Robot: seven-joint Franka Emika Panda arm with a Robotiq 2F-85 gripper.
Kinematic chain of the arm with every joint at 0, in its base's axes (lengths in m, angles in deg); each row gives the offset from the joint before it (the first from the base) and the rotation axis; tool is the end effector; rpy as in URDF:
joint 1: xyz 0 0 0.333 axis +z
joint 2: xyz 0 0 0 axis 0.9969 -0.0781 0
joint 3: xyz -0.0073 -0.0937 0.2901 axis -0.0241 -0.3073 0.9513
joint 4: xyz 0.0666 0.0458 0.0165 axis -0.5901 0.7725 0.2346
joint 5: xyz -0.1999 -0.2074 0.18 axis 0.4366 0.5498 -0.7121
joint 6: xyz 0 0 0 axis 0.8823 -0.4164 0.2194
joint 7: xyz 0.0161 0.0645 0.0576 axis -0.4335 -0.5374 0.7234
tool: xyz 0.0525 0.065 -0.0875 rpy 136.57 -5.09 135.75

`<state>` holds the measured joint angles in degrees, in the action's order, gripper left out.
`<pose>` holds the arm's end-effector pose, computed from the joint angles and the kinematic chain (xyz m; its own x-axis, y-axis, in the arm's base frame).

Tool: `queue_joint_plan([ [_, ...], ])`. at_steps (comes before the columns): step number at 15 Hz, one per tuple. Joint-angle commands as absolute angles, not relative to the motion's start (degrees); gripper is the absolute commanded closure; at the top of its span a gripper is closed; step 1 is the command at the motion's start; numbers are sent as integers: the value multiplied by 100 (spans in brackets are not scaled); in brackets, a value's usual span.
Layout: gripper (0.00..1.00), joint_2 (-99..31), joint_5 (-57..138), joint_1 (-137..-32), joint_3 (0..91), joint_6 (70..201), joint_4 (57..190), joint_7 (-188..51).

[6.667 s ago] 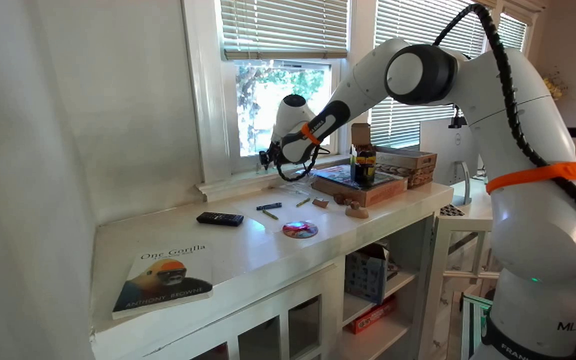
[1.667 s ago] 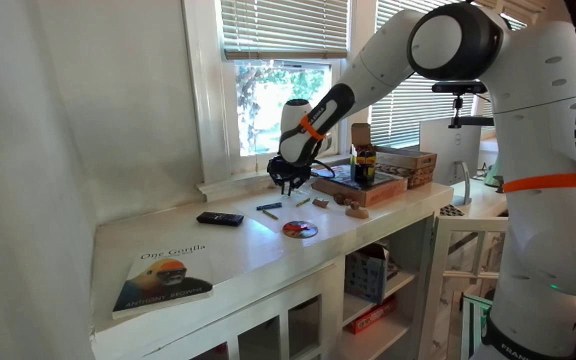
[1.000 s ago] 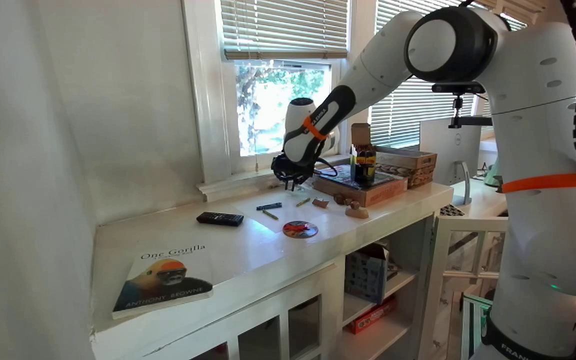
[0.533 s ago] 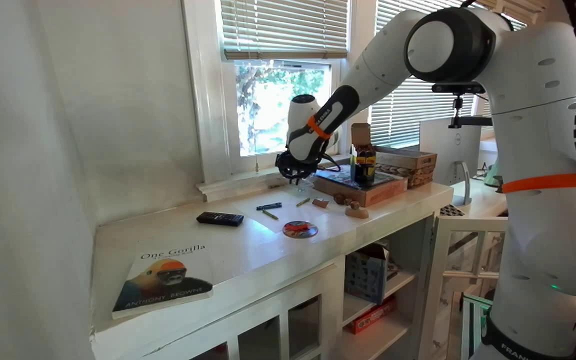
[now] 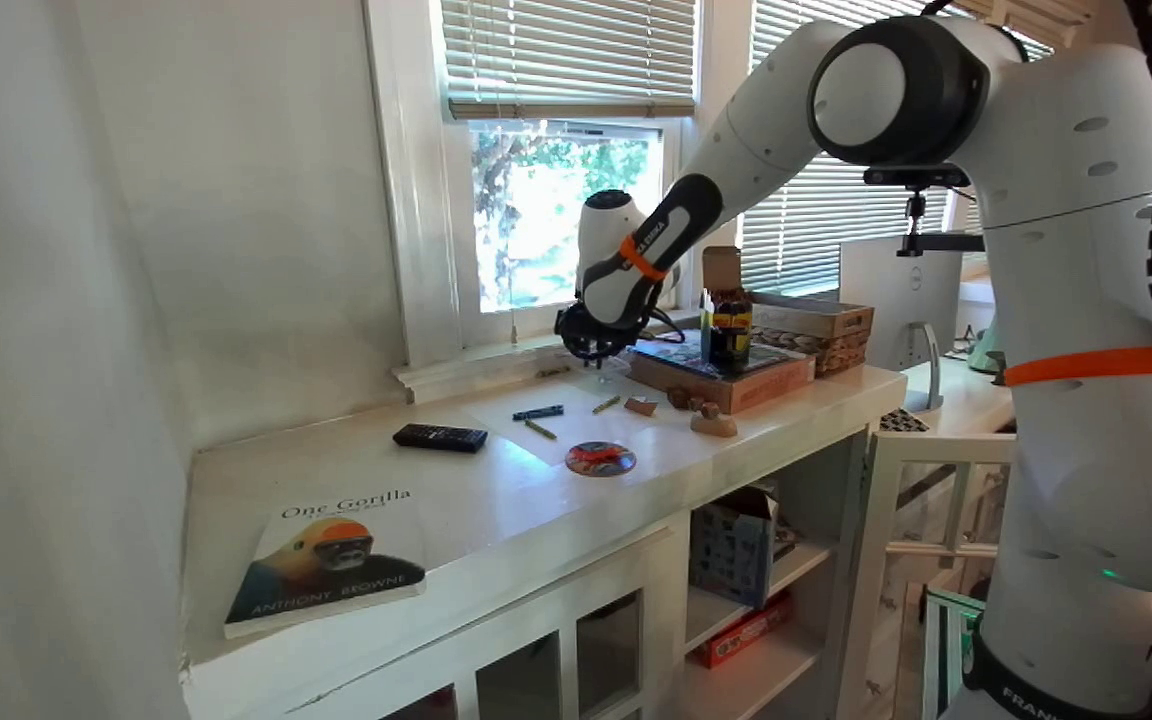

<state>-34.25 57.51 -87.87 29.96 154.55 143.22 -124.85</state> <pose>0.5674 -0.2048 0.3971 0.3345 -0.8056 0.4890 -0.8793 -0.4534 -0.1457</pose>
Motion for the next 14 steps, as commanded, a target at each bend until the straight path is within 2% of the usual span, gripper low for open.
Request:
queue_joint_plan([
  [1, 94, -3481, 5893, -8713, 2930, 15467, 14376, -12678],
  [14, 94, -3669, 6468, -8650, 2654, 15417, 14292, -12964],
])
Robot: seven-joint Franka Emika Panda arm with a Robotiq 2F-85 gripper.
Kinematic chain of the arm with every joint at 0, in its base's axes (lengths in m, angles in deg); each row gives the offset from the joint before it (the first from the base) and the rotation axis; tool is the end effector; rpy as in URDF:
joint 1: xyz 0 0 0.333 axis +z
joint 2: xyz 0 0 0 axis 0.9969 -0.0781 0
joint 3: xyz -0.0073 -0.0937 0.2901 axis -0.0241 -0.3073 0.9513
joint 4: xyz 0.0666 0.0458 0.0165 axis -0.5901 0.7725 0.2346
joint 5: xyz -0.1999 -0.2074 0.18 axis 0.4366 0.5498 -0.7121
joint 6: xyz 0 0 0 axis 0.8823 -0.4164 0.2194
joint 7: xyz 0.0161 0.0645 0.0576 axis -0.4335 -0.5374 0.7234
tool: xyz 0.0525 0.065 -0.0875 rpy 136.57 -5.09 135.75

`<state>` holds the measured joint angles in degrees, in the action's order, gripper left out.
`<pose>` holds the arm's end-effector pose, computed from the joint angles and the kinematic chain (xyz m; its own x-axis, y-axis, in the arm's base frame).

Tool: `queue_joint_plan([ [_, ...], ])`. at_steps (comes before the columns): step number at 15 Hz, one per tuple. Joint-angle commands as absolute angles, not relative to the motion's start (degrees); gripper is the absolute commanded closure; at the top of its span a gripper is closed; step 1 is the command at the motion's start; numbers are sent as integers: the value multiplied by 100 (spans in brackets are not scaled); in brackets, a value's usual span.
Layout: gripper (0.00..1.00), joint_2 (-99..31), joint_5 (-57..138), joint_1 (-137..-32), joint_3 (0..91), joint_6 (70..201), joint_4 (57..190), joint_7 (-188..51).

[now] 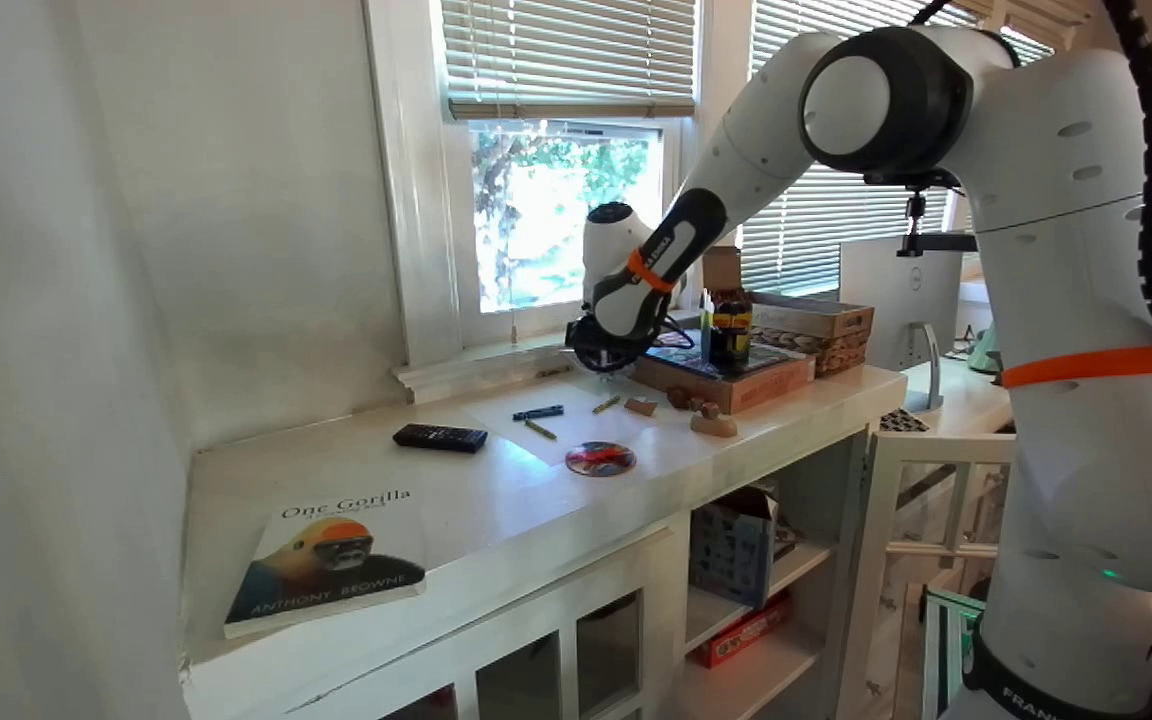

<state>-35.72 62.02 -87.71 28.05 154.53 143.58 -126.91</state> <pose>0.5616 -0.2188 0.3807 0.3476 -0.7845 0.5135 -0.8899 -0.4485 -0.0828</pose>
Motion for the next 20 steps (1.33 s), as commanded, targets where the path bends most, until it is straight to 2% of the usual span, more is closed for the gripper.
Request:
queue_joint_plan([
  [1, 94, -3669, 6528, -8639, 2639, 15430, 14280, -12996],
  [3, 94, -3663, 6603, -8641, 2648, 15415, 14265, -13029],
  [4, 82, -3656, 6611, -8642, 2660, 15394, 14263, -13037],
  [5, 53, -3643, 6583, -8655, 2692, 15408, 14275, -12976],
  [6, 52, -3618, 6520, -8676, 2742, 15436, 14300, -12886],
  [13, 0, -3413, 6581, -8550, 2878, 15393, 14291, -12599],
  [20, 0, -3214, 6762, -8493, 3060, 14705, 14259, -11730],
])
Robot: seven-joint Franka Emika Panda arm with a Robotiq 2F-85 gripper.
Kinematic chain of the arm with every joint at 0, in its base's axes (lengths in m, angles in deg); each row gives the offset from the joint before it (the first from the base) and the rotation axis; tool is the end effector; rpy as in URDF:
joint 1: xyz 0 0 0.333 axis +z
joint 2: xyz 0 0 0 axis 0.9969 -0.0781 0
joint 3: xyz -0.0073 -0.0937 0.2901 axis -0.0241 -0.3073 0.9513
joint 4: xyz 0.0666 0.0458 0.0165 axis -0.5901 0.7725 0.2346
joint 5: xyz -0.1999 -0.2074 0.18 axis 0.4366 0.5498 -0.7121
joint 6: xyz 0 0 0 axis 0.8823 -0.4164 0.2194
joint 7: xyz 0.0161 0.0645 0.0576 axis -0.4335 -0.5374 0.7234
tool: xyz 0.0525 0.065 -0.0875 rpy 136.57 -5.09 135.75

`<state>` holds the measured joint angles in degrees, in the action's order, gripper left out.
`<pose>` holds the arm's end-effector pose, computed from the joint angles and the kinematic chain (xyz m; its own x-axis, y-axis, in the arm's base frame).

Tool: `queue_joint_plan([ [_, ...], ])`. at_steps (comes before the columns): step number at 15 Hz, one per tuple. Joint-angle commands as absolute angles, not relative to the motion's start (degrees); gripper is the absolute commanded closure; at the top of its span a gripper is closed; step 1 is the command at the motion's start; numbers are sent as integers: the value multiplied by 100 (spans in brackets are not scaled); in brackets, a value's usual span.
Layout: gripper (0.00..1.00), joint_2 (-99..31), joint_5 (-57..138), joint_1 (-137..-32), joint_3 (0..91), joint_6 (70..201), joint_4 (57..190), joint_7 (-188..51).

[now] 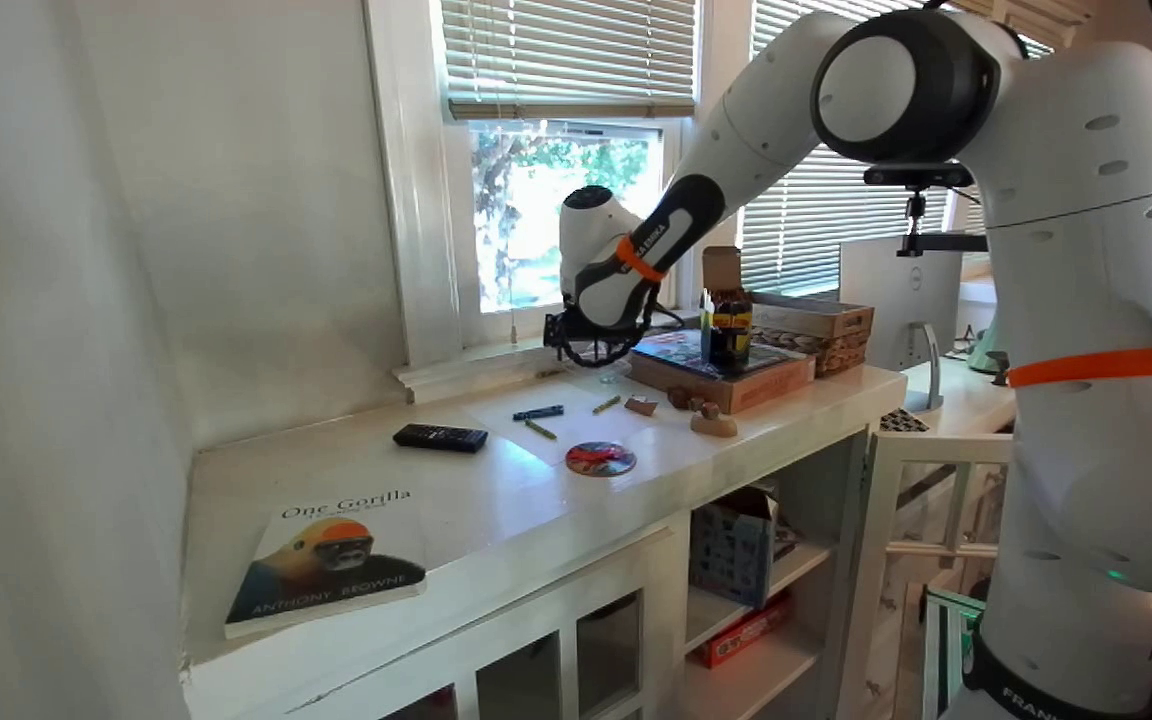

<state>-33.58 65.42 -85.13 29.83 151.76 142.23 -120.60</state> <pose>0.5751 -0.1787 0.4047 0.5097 -0.6653 0.5455 -0.7939 -0.6080 0.0003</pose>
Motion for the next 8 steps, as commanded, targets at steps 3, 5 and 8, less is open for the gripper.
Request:
queue_joint_plan([
  [3, 0, -3186, 7159, -8462, 3105, 14152, 14185, -11414],
  [5, 0, -3112, 7515, -8447, 3187, 13843, 14157, -11215],
  [8, 0, -3059, 7911, -8503, 3379, 13503, 14099, -10897],
])
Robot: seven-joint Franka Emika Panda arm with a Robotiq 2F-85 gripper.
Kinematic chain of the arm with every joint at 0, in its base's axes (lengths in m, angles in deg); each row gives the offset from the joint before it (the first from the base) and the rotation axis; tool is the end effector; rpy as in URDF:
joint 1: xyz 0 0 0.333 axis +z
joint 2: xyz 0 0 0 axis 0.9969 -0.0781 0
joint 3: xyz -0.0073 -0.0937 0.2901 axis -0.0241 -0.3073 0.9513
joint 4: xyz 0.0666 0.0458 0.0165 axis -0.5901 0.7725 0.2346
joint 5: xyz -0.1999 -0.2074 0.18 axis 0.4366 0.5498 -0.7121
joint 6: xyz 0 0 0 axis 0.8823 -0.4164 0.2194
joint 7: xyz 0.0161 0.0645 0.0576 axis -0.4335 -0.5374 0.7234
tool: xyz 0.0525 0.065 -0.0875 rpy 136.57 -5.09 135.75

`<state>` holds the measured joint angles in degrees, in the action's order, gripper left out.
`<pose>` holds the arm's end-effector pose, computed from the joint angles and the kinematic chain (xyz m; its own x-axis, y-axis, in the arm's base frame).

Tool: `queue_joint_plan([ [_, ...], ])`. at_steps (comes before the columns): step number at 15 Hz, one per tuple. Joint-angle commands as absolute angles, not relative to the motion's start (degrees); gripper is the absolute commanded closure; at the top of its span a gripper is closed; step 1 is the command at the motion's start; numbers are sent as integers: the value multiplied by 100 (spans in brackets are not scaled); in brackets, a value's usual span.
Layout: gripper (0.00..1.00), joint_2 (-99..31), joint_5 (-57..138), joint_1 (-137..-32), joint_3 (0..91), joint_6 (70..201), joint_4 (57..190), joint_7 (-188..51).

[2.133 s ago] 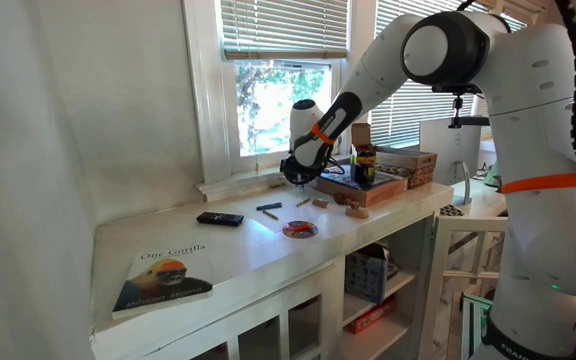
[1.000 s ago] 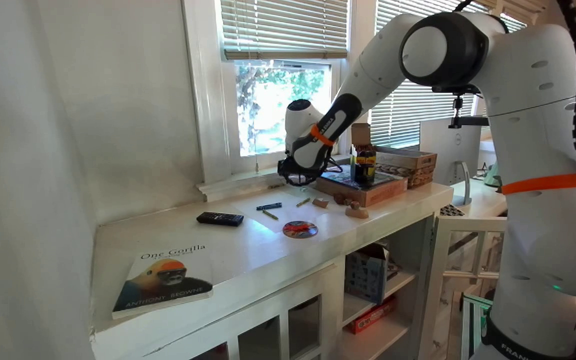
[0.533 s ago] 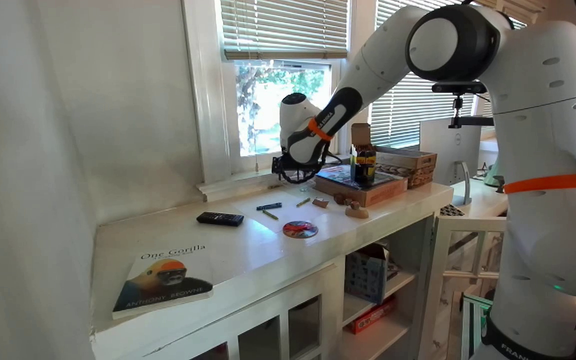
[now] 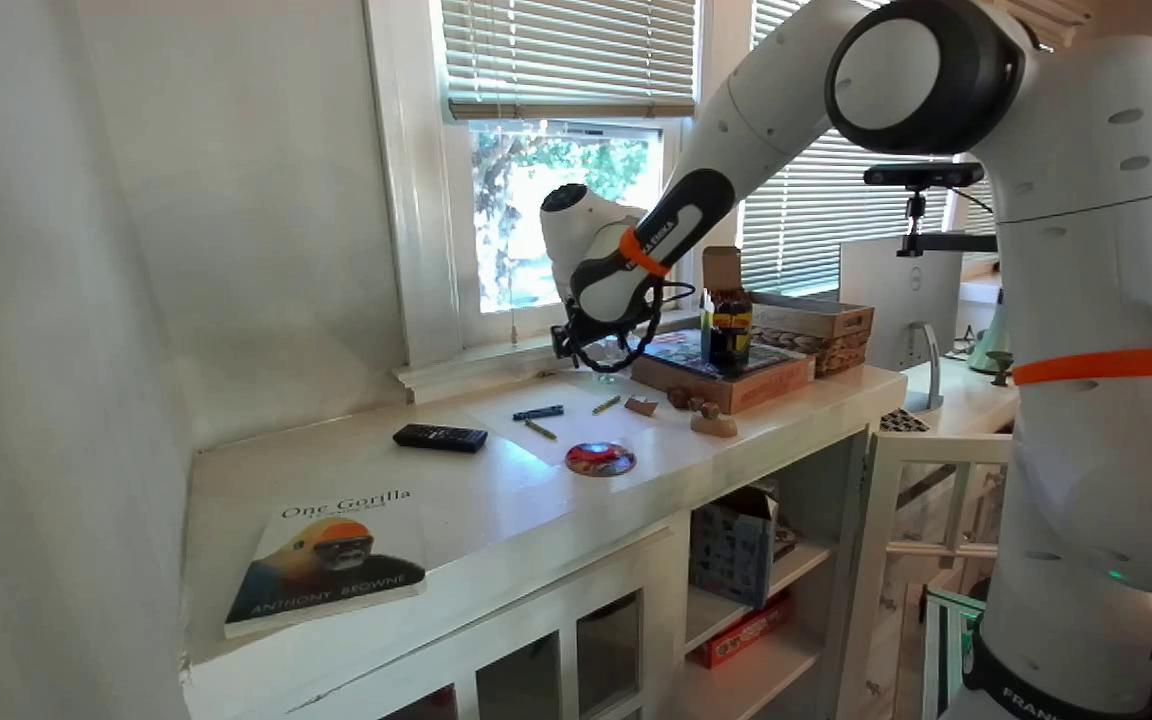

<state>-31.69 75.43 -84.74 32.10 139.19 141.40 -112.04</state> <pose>0.5629 -0.1679 0.4067 0.7380 -0.4735 0.4808 -0.6483 -0.6951 0.3106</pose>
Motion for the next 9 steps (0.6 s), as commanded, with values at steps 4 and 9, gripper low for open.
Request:
queue_joint_plan([
  [4, 0, -3093, 8306, -8571, 3569, 13255, 14052, -10574],
  [9, 0, -3191, 8640, -8705, 3643, 13378, 14140, -10369],
])
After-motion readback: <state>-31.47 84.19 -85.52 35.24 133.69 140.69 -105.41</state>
